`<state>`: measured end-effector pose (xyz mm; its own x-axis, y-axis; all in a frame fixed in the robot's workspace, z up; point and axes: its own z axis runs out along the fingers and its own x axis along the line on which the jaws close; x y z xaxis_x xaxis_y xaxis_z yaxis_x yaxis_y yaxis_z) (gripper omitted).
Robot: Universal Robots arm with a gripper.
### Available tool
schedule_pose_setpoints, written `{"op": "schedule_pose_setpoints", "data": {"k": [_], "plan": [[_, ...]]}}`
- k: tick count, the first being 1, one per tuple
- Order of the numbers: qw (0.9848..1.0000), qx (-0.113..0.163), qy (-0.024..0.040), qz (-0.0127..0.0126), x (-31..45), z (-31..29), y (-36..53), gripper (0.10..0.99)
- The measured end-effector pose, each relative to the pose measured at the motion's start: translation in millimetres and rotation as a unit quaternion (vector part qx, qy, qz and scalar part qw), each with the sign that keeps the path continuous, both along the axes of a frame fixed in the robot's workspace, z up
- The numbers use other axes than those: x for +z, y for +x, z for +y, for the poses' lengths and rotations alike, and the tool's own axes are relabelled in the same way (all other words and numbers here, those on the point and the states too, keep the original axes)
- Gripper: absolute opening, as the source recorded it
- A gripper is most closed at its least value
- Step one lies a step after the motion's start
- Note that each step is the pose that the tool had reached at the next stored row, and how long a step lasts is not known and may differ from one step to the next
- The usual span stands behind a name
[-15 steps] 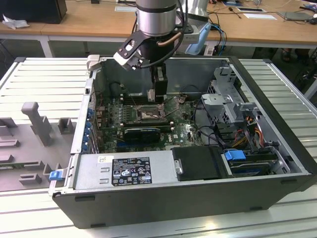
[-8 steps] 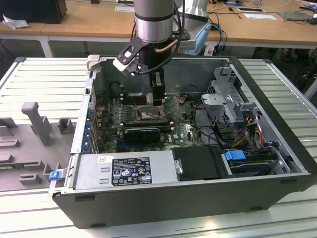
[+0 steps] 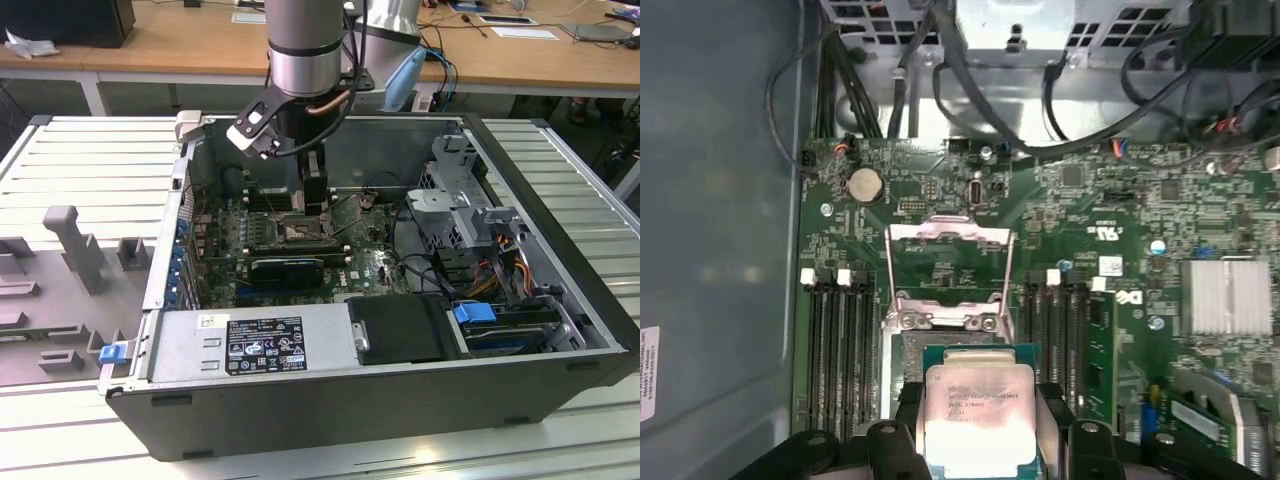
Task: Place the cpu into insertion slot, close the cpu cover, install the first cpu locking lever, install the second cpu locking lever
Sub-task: 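Place the cpu into insertion slot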
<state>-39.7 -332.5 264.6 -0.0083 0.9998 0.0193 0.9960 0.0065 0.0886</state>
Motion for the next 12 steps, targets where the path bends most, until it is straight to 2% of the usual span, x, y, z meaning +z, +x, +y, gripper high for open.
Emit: {"op": "schedule_pose_setpoints", "data": {"k": [4, 12], "plan": [[1.0000, 0.000, -0.0001, 0.0001, -11.1, 2.4, -2.3, 0.529], [1.0000, 0.000, -0.0001, 0.0001, -27.6, 5.1, -5.8, 0.529]]}}
